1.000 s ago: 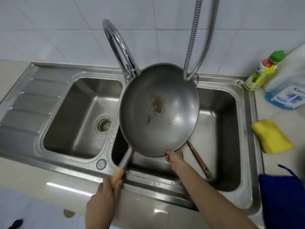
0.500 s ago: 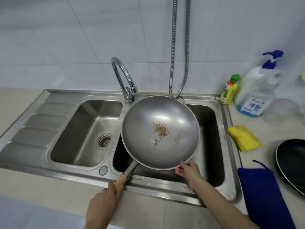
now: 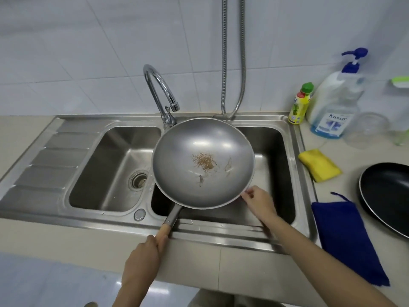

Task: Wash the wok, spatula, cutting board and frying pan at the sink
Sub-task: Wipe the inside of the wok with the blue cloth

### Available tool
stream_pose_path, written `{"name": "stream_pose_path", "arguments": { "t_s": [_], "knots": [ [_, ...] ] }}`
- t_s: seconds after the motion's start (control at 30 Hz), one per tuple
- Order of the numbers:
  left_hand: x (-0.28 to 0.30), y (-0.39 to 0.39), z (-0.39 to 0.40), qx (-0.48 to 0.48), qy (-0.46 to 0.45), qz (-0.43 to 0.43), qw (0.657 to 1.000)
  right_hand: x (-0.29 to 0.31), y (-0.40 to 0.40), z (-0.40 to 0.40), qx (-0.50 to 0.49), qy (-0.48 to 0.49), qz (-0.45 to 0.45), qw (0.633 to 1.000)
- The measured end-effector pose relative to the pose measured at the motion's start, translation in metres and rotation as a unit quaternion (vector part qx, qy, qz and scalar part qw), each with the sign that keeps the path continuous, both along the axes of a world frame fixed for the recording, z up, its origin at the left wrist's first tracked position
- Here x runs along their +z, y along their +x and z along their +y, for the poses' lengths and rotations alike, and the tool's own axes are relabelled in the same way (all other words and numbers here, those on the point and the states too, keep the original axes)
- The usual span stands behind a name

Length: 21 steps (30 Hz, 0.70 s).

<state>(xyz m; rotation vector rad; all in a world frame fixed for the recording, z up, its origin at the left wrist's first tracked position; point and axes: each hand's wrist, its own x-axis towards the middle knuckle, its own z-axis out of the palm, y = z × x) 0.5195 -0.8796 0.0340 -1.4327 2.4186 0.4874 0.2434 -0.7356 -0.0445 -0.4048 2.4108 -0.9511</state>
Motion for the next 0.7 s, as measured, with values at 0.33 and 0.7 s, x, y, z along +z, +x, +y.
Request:
{"name": "stream_pose_path", "arguments": {
  "t_s": [0.33, 0.7],
  "knots": [
    [-0.026, 0.017, -0.023, -0.131, -0.022, -0.060, 0.989, 0.014, 0.019, 0.161, -0.072, 0.124, 0.342, 0.929],
    [-0.019, 0.006, -0.018, -0.087, 0.003, -0.052, 0.995, 0.002, 0.015, 0.177, -0.059, 0.223, 0.240, 0.943]
  ]
}}
